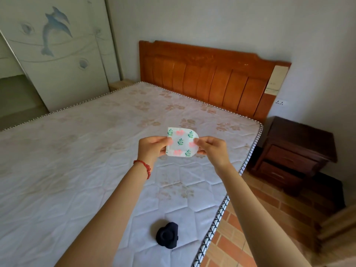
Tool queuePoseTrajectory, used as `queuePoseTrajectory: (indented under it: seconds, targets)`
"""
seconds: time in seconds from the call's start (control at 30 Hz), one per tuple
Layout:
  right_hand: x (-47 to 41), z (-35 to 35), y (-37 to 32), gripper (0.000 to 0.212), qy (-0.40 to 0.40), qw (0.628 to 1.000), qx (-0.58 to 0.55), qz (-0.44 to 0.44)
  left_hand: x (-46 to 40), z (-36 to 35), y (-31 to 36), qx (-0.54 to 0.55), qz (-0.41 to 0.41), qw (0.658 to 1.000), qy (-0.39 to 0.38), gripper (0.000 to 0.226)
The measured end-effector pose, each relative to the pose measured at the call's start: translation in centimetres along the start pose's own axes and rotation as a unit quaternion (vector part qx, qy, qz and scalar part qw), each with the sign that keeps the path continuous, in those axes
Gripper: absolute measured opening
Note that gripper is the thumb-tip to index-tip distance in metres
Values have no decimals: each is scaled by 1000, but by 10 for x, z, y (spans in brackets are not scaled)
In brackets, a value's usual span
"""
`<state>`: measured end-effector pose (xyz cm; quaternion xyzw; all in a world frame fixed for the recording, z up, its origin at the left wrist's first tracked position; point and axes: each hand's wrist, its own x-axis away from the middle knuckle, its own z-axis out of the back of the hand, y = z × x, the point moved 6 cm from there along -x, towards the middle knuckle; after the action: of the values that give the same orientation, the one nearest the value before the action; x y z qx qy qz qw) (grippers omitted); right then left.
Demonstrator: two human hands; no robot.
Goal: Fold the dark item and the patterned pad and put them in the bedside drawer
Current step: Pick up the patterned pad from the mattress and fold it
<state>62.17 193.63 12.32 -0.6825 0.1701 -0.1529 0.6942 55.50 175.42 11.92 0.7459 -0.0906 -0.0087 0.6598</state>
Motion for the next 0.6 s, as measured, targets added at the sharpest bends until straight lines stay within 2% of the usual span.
queuePoseTrajectory:
  seconds: [0.17,0.3,0.53,0.6]
  targets:
    - [2,-9,40,20,8,999,5,-41,-6,13,-37,-21,43,999,3,16]
    - [10,-13,76,18,14,997,24,-77,-7,22,-72,-32,75,997,0,8]
    - [23,-16,143,10,3,987,37,-156,-2,39,-140,-67,147,987,9,16]
    - [25,-17,157,10,-2,985,34,-170,-2,42,-158,-70,167,983,11,9]
